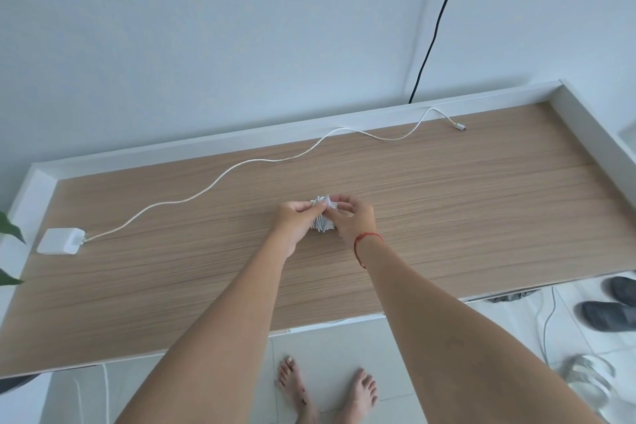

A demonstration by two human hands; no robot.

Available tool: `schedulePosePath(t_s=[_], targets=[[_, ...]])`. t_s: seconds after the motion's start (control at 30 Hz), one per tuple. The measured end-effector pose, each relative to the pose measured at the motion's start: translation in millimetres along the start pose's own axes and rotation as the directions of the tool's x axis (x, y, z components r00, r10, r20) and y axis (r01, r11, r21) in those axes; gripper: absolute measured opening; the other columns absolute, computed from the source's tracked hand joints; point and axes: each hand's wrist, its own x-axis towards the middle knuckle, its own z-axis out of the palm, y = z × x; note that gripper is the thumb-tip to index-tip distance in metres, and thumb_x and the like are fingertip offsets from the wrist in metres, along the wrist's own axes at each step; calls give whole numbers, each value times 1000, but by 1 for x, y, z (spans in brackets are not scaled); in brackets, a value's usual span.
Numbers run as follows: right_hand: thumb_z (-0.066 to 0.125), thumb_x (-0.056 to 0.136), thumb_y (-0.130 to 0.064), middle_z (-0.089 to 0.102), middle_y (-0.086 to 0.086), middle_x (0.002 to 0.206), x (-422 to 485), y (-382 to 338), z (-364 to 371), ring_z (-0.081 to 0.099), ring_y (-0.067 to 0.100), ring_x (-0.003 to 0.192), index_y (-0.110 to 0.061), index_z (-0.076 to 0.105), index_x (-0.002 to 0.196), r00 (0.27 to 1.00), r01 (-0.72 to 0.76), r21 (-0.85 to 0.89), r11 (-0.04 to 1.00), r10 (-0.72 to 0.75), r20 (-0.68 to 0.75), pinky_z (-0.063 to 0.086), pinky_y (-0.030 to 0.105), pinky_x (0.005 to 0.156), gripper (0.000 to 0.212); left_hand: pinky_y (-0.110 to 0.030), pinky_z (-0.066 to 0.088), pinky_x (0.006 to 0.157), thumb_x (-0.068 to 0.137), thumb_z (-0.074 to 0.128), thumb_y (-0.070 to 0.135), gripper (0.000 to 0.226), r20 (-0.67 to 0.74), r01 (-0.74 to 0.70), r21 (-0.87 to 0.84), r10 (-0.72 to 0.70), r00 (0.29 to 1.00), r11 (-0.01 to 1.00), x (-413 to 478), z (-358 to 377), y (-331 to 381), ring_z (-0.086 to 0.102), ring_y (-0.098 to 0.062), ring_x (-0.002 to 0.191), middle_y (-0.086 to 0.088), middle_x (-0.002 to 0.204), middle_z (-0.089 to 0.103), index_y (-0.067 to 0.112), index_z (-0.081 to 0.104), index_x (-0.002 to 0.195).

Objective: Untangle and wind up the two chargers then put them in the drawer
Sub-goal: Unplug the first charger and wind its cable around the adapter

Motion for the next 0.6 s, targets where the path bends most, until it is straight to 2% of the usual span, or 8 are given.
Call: schedulePosePath(t_s=[0.07,0.2,0.27,0.33,0.4,0.47,0.53,0.6], targets=[[76,82,-25,67,2,102,2,2,3,58,10,70,-17,66,103,1000,4,-9,1000,-4,-9,45,22,54,25,-23,42,80,81,76,31,31,-6,38,13,-38,999,999,4,-2,2,58,-5,81,2,88,66,8,70,101],[78,79,-27,69,3,99,3,4,7,63,23,89,-27,65,90,999,10,-16,1000,-11,-47,50,30,65,17,-19,46,67,83,75,28,29,-9,46,11,-46,999,999,8,-1,1,62,-12,83,-5,91,70,4,71,99],[77,80,-28,68,1,97,3,2,6,65,21,94,-24,66,90,998,14,-52,999,-17,-59,53,29,70,15,-20,47,65,85,72,27,21,-20,9,51,-8,1000,999,6,1,1,62,-13,77,-3,79,68,6,71,85],[77,79,-31,68,4,101,4,1,7,64,19,98,-22,67,84,995,18,-80,997,-25,-95,55,34,81,14,-24,46,66,85,71,30,28,-61,-50,144,60,996,988,5,3,2,59,-14,68,-3,71,67,3,71,76],[78,77,-33,70,6,99,3,1,9,65,20,101,-24,66,76,992,7,-70,998,-16,-126,54,40,89,15,-28,47,66,84,71,32,34,-100,-97,223,122,988,970,3,5,2,60,-15,67,-8,74,71,-1,73,77],[79,73,-34,73,7,93,2,1,9,67,23,97,-23,69,75,992,-10,-54,999,3,-126,55,41,88,15,-30,51,69,84,72,33,33,-91,-116,246,142,986,962,1,5,3,63,-15,70,-10,78,74,0,74,77],[81,68,-36,73,9,94,3,3,6,68,25,96,-22,71,75,995,-26,-38,999,23,-93,56,41,85,19,-28,52,71,83,73,32,29,-50,-88,194,100,994,977,-1,3,5,63,-15,75,-6,79,73,4,74,77],[82,69,-34,72,10,101,3,2,4,65,21,92,-22,70,74,999,-26,-46,999,24,-36,54,40,84,17,-27,52,77,83,73,32,21,-20,-1,119,3,1000,993,0,-3,6,60,-11,73,0,76,67,12,71,78]])
